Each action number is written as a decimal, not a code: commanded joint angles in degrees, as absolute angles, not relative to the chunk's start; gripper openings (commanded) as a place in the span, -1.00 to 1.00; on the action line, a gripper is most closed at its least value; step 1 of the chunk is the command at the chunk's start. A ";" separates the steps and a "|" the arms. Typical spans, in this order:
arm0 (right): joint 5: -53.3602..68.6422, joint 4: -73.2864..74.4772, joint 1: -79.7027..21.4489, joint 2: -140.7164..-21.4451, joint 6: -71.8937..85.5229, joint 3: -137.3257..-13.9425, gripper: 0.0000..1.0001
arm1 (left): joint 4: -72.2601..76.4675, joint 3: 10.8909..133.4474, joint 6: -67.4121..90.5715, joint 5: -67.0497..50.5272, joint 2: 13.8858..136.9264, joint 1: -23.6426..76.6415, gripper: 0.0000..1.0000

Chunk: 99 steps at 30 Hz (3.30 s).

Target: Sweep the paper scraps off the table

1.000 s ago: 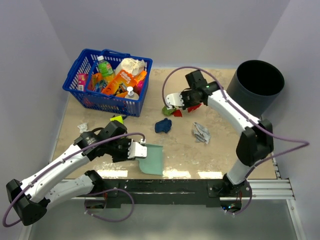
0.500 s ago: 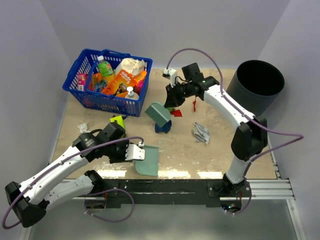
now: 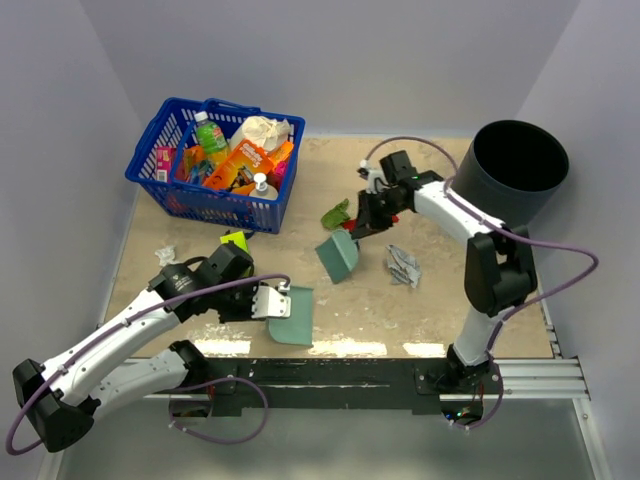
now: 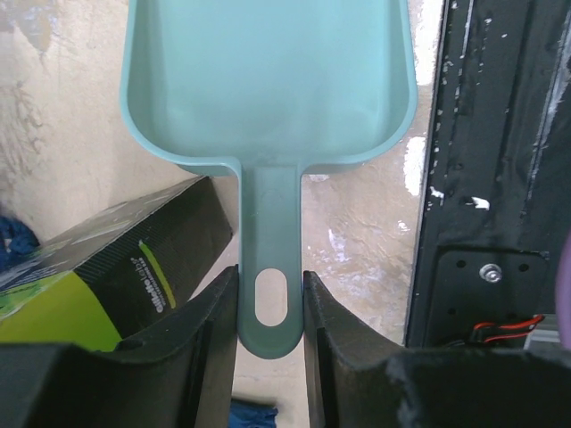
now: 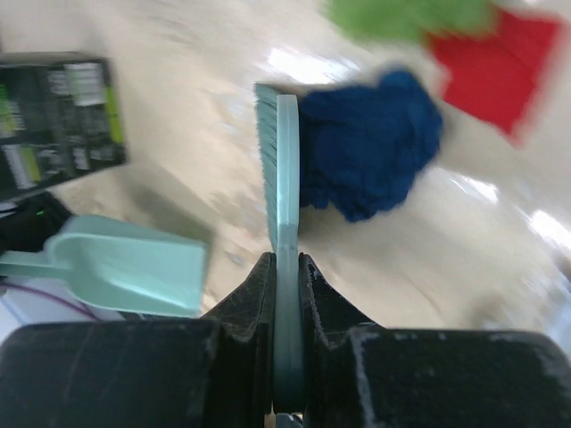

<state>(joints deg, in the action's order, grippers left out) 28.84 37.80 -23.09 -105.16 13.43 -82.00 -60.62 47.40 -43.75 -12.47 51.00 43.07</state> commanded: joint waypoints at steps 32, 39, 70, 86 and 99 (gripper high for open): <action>22.94 24.29 -25.84 -93.08 -104.04 -72.15 -1.00 | -52.47 55.98 -41.22 -14.94 55.99 39.64 -1.00; 20.21 51.83 -22.16 -85.52 -117.33 -72.77 -1.00 | -52.47 58.18 -41.75 -13.54 57.04 38.76 -1.00; -21.10 42.09 -19.07 -105.11 -15.03 -97.20 -1.00 | -35.59 62.04 -30.33 -2.98 79.71 38.76 -1.00; -17.23 41.75 -19.25 -105.65 -12.22 -94.84 -1.00 | -43.15 68.03 -30.23 -7.21 81.31 38.76 -1.00; -15.29 42.54 -19.25 -105.21 -10.99 -94.57 -1.00 | -50.45 79.10 -28.13 -9.58 83.32 38.94 -1.00</action>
<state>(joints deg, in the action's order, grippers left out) -16.56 42.85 -19.11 -107.94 -12.82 -94.15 -48.07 73.38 -30.04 -8.25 82.08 39.03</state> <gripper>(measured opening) 0.106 0.353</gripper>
